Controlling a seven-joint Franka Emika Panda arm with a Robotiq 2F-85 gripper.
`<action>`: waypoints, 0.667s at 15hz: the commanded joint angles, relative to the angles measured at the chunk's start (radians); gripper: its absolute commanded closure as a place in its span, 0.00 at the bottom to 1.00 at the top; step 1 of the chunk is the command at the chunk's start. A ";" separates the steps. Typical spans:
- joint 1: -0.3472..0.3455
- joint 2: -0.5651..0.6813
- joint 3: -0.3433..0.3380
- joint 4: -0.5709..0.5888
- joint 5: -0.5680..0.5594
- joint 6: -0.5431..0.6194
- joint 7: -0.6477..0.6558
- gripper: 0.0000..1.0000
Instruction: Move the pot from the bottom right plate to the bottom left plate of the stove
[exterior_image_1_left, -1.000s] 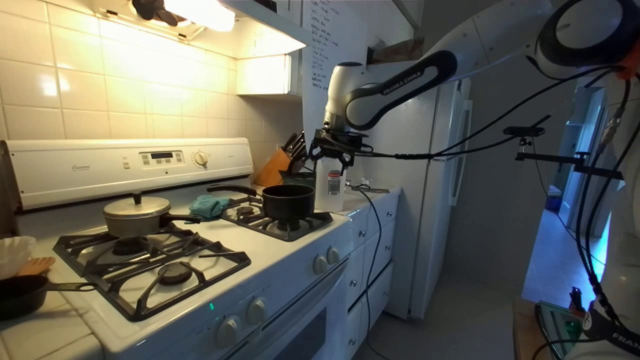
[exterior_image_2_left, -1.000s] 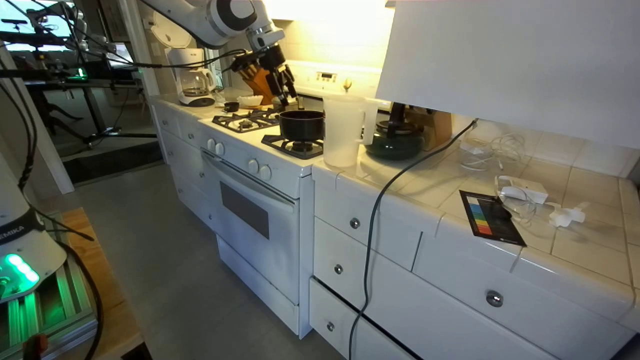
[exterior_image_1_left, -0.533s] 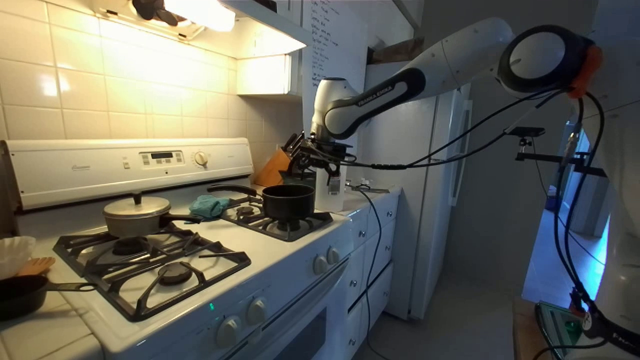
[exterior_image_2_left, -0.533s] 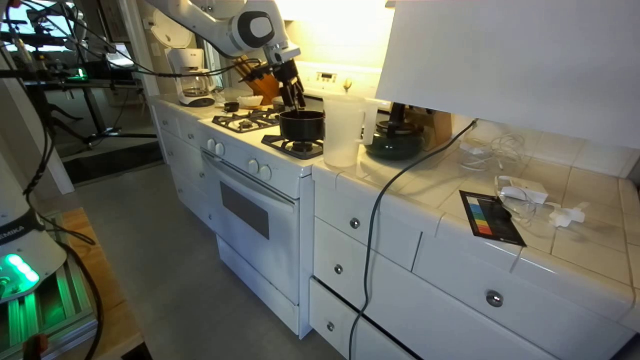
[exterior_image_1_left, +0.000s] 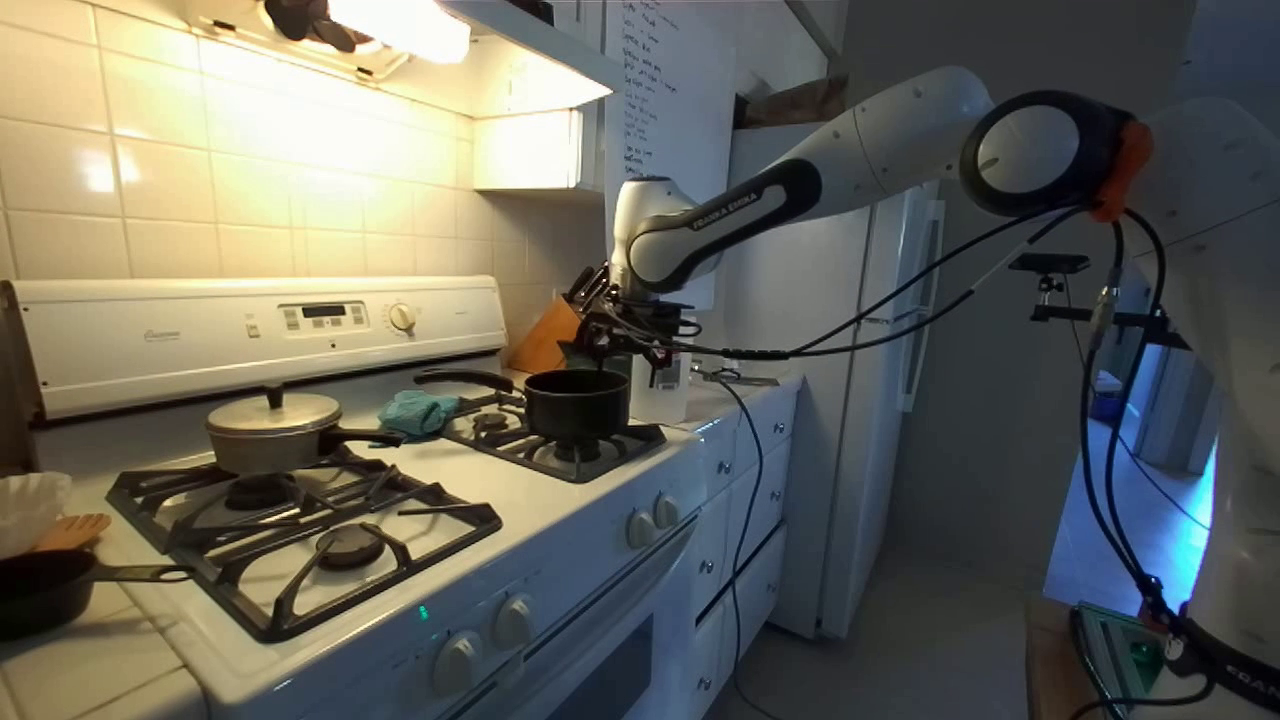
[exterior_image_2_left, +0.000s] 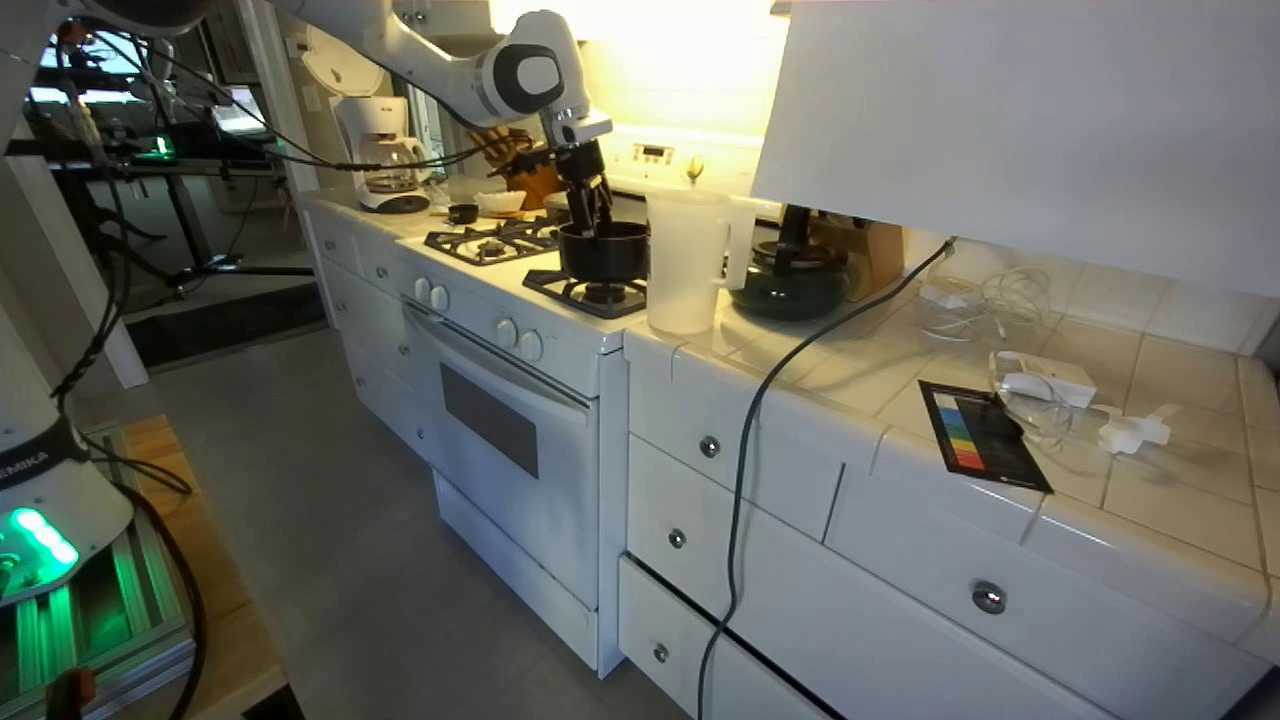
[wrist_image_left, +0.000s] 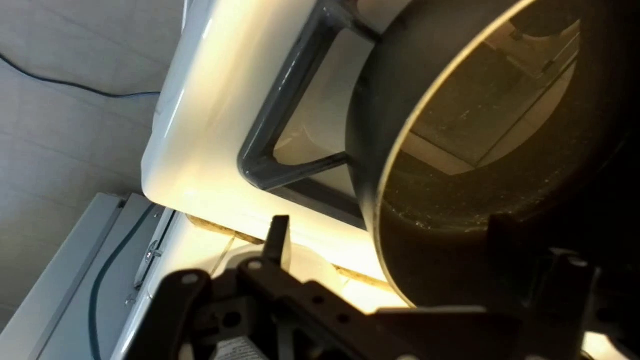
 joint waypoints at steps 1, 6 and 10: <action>0.010 0.023 -0.029 0.026 0.050 -0.032 -0.012 0.09; 0.015 0.034 -0.040 0.035 0.050 -0.034 -0.014 0.56; 0.021 0.035 -0.042 0.037 0.047 -0.027 -0.012 0.84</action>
